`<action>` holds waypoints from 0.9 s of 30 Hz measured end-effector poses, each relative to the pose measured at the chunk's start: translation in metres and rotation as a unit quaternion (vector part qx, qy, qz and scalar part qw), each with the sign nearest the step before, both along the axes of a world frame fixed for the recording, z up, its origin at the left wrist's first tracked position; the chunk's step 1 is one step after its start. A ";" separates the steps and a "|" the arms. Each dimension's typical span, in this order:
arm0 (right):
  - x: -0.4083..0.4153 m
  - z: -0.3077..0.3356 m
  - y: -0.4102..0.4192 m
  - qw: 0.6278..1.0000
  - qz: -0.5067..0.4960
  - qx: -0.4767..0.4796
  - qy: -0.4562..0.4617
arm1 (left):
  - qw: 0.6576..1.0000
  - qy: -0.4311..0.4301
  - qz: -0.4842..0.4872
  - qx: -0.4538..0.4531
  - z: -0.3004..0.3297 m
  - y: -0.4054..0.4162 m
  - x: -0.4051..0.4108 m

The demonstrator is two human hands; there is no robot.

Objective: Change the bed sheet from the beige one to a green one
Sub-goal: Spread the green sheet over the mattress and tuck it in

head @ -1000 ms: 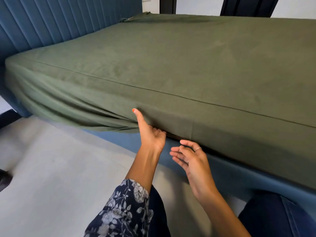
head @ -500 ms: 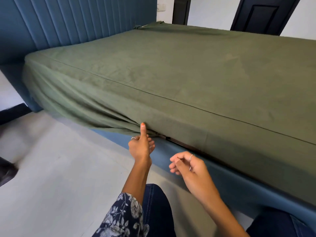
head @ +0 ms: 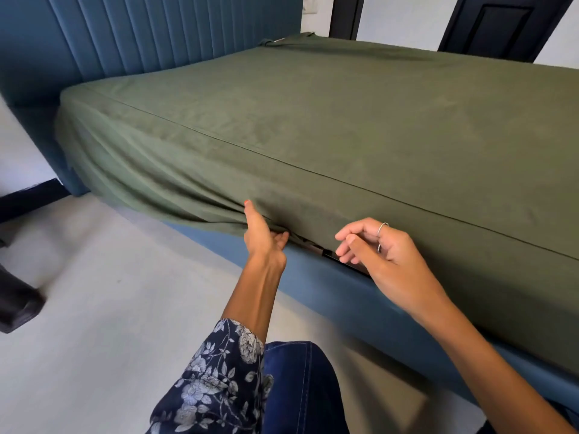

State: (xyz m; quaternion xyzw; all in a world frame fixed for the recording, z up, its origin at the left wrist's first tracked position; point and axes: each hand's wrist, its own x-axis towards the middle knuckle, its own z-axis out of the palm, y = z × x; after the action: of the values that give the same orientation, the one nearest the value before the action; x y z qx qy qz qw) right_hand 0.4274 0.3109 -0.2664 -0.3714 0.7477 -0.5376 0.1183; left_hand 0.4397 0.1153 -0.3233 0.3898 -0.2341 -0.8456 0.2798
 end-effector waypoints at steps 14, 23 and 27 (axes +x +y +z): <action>-0.022 0.006 -0.006 0.971 -0.004 0.046 0.234 | 0.989 0.135 -0.065 0.007 0.006 -0.028 -0.033; -0.052 -0.014 -0.076 0.779 -0.010 0.319 0.540 | 0.769 -0.384 0.000 -0.512 -0.005 -0.087 0.024; -0.056 -0.018 -0.080 0.756 -0.002 0.357 0.548 | 0.559 -0.330 -0.037 -0.760 -0.017 -0.083 0.029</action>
State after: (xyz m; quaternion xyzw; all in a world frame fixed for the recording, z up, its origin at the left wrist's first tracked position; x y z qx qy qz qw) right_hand 0.3715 0.2305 -0.2843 -0.5317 0.8232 0.0636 -0.1888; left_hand 0.4686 0.0322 -0.3401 0.2758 -0.8802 -0.1765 0.3435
